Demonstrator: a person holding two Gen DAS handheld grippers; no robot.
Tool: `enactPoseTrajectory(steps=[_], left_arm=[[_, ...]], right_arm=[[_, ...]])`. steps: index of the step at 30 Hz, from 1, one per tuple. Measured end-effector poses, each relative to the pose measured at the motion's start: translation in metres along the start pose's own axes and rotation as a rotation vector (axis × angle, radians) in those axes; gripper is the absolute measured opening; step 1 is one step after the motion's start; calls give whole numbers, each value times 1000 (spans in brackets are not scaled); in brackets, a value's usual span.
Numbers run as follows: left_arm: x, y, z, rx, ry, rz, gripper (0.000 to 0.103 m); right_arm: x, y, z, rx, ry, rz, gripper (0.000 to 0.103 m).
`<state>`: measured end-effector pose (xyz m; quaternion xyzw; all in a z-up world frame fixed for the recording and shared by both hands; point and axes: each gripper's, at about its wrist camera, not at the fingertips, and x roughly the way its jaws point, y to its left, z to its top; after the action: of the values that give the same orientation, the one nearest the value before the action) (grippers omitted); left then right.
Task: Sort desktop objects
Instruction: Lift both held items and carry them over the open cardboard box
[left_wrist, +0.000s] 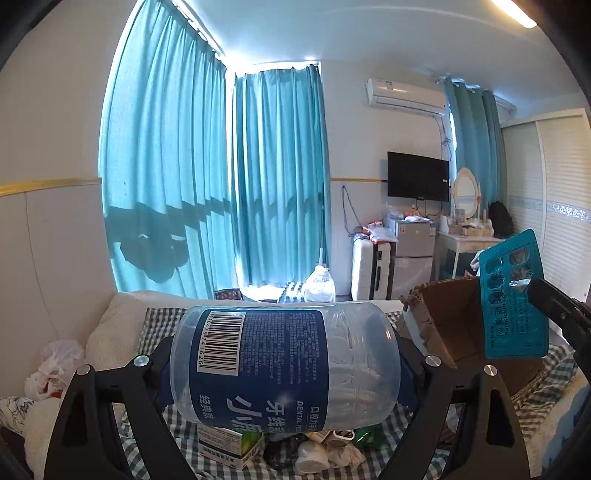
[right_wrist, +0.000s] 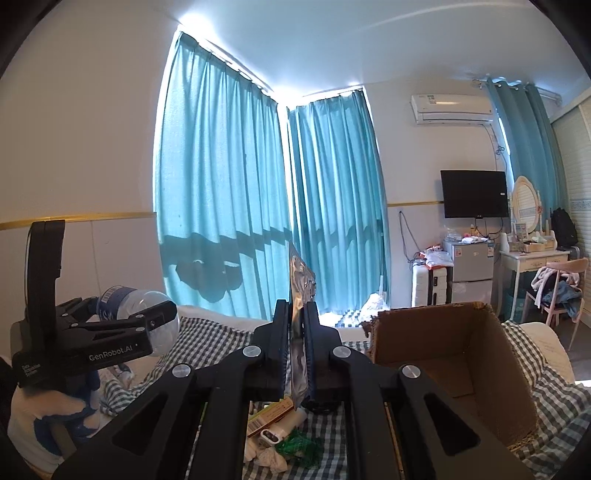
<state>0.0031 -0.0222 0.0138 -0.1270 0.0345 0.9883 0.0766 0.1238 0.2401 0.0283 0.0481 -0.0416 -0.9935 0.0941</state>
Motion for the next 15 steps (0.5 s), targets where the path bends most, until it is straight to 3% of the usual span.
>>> enactPoseTrajectory(steps=[6, 15], left_arm=[[-5, -26, 9, 27, -34, -37, 89], [-13, -84, 24, 80, -77, -158, 89]], right_arm=[[-7, -17, 6, 17, -18, -38, 7], [-29, -46, 20, 17, -50, -126, 7]])
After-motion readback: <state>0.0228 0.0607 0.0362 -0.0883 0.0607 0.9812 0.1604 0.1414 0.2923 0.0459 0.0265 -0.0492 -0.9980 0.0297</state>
